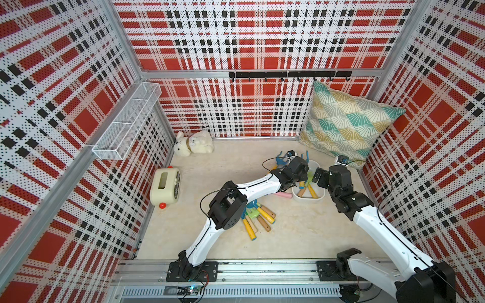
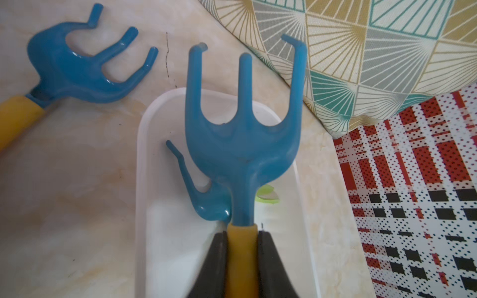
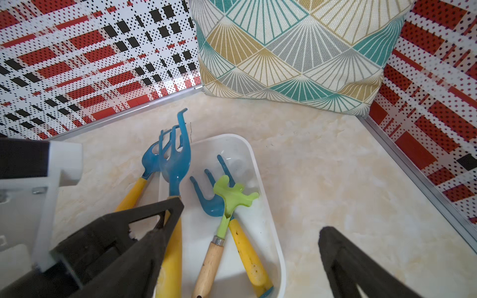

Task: Put the rake into the storage box
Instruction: Place the rake in the storage box.

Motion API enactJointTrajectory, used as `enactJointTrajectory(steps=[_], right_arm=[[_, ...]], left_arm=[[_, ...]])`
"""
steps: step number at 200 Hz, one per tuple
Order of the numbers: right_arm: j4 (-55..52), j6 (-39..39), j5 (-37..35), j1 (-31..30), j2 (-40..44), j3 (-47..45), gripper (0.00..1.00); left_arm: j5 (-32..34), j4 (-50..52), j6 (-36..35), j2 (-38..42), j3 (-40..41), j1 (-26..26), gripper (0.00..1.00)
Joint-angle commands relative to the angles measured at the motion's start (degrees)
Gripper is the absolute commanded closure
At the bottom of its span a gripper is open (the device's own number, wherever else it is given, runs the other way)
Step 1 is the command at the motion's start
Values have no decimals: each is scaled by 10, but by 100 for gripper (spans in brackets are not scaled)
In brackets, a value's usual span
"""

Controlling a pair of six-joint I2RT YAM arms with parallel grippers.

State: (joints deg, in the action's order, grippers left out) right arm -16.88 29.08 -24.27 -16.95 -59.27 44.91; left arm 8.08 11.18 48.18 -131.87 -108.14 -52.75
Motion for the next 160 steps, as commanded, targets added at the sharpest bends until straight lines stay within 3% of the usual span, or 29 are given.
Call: enactJointTrajectory(steps=[1,27,54,107,124,160], right_arm=[[1,7,-3,5,9,-8,0],[-4,8,-7,4,5,-4,0],[2,8,-3,5,10,-10,0],[5,-4,24,6,-4,-7,0],[21,-32,87,6,-6,-11,0],[66,-64,228,5,-11,-30,11]], left_arm=[[-25,-37,16,-2,-2,-1,98],[-9,-59,13,33,39,-4,50],[-13,-66,6,66,62,-2,26],[14,-114,-9,214,217,16,22],[26,-116,-21,273,274,33,22],[42,-119,-50,422,426,89,21]])
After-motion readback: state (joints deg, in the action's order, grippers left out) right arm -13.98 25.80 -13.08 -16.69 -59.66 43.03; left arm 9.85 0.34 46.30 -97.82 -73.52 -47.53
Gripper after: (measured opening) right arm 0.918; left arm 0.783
